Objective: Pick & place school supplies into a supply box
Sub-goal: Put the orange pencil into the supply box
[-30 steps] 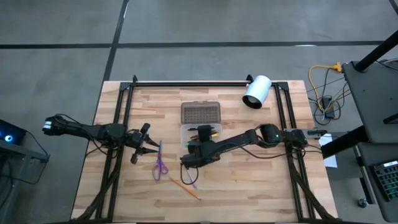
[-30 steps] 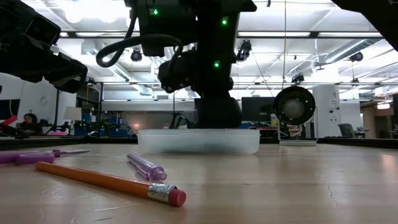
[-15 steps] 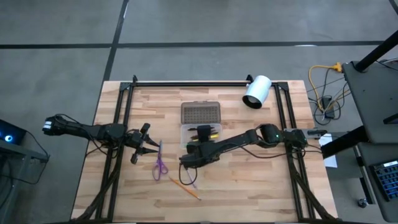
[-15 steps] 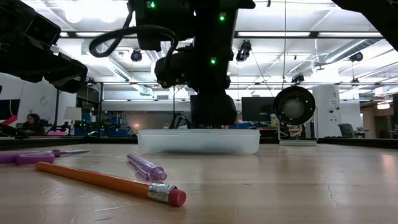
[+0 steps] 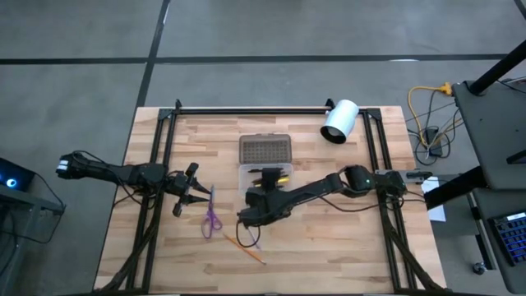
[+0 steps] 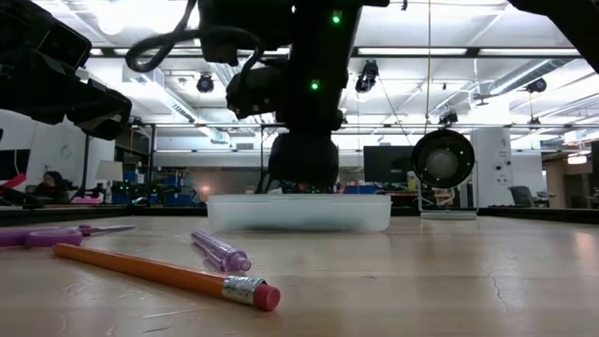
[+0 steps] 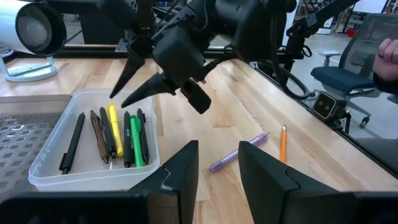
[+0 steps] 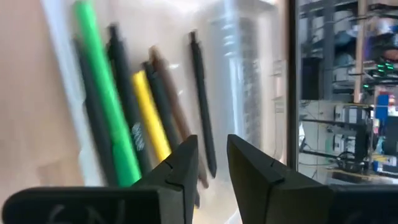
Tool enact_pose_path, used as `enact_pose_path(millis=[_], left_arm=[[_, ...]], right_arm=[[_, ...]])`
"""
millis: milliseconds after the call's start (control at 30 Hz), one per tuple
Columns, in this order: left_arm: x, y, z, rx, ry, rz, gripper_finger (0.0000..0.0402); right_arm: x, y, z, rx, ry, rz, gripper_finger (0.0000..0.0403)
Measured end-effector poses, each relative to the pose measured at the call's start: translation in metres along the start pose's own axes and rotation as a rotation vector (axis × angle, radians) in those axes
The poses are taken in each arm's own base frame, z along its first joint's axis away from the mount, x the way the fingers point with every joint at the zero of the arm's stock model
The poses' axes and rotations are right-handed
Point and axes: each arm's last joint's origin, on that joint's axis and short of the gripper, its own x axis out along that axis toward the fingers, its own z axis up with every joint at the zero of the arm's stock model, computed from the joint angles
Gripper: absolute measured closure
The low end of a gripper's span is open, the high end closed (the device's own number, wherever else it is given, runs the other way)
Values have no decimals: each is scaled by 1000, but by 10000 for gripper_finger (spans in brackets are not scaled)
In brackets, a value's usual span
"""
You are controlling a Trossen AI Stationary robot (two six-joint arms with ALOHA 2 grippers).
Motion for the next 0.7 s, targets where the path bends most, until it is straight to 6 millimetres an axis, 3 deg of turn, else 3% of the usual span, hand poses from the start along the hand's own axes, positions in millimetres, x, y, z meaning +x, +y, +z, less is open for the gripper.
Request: enact_pose_path(millis=[200, 333, 533, 700], left_arm=[[0, 0, 0, 0, 0, 0, 303], [0, 0, 0, 0, -1, 0, 303], [0, 0, 0, 0, 2, 0, 303], [0, 0, 0, 0, 2, 0, 303]], right_arm=[[3, -3, -12, 89, -93, 6, 324], [0, -12, -26, 135, -258, 197, 331], [-3, -52, -47, 245, -666, 696, 333], [-5, -81, -84, 332, -732, 745, 325]])
